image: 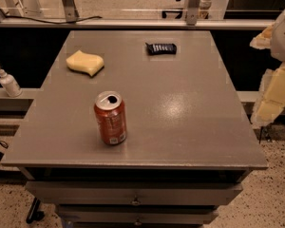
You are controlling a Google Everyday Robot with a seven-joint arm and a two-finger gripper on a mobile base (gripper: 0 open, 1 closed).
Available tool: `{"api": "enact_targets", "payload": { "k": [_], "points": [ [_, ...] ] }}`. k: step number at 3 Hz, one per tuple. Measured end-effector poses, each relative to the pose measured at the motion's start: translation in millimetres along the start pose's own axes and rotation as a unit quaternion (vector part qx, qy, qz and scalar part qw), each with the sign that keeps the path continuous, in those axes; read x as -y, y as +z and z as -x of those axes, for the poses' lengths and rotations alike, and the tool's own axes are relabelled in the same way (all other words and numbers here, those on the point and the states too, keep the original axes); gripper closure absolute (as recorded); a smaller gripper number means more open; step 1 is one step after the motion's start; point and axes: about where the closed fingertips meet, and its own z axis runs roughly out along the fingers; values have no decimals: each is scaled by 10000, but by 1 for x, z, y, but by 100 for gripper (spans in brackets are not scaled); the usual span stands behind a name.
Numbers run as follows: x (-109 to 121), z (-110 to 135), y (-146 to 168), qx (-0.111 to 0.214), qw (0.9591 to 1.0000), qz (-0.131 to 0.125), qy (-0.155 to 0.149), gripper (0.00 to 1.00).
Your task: Pick sponge
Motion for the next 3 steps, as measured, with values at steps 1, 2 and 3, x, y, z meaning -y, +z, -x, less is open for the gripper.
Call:
{"api": "enact_targets", "payload": {
  "k": [1,2,3],
  "points": [
    [0,0,0,1,10000,-1,0,0],
    [17,19,15,330,9994,-22,-93,0],
    [45,51,37,822,9964,-54,-211,0]
  ]
}}
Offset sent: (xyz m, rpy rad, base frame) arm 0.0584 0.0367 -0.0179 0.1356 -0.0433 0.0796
